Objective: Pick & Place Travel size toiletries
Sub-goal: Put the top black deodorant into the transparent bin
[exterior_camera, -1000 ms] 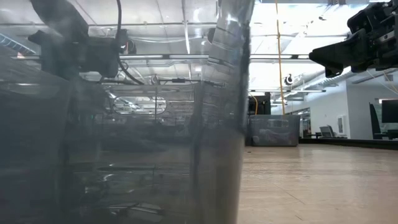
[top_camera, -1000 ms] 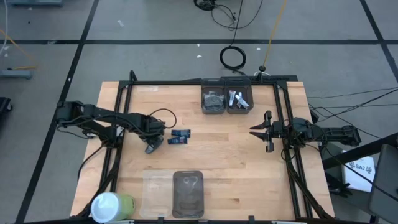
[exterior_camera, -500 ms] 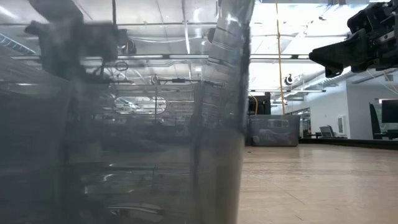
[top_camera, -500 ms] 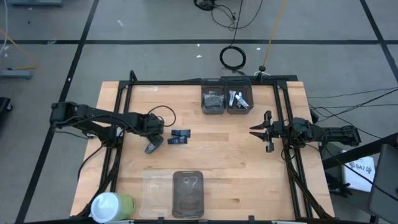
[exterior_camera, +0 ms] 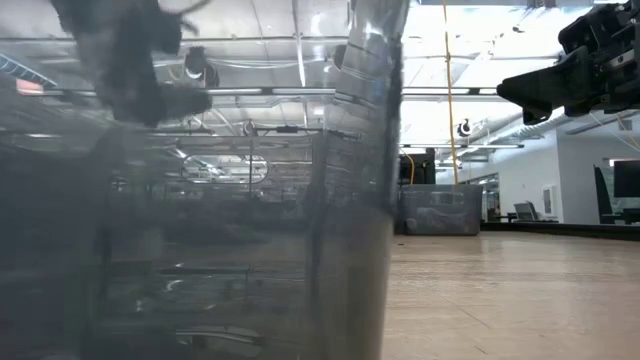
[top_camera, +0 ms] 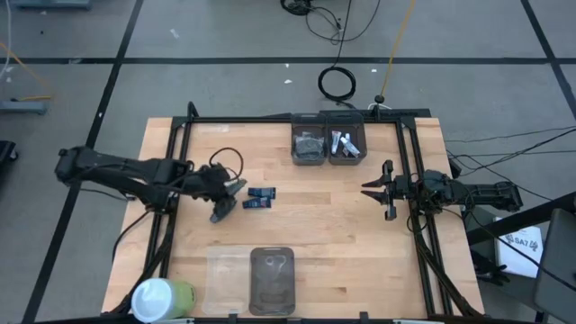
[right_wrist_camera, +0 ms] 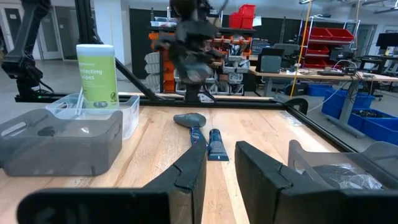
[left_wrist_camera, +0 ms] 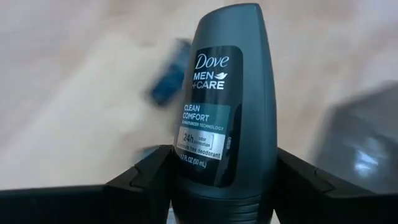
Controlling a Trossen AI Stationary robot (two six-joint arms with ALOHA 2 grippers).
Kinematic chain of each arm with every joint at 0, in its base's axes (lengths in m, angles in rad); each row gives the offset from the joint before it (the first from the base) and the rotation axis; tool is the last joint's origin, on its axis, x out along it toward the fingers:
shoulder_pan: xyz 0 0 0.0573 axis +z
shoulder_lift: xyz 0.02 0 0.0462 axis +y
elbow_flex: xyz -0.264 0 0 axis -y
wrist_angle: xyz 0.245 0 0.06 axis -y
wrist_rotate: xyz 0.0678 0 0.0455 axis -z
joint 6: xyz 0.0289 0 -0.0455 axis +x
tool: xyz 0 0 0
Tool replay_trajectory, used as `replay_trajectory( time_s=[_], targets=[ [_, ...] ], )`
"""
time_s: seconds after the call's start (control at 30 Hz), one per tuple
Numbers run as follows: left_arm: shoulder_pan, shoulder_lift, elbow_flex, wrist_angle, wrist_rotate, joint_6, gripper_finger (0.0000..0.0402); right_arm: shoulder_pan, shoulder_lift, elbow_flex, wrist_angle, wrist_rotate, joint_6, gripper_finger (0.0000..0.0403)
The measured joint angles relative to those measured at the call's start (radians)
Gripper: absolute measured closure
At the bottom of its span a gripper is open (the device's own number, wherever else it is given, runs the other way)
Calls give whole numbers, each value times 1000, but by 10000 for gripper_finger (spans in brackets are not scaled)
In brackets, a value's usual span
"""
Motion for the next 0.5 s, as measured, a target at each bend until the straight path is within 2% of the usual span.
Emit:
replay_trajectory(
  time_s=[0.17, 0.3, 0.4, 0.5],
  targets=[
    [-135, -12, 23, 133, 102, -63, 206, 0, 0, 0, 0, 0, 0, 328],
    [-269, 10, 23, 259, 143, -122, 206, 0, 0, 0, 0, 0, 0, 328],
    [-375, 45, 23, 324, 135, -174, 206, 0, 0, 0, 0, 0, 0, 328],
    [-484, 89, 23, 367, 50, -234, 197, 0, 0, 0, 0, 0, 0, 328]
  ],
)
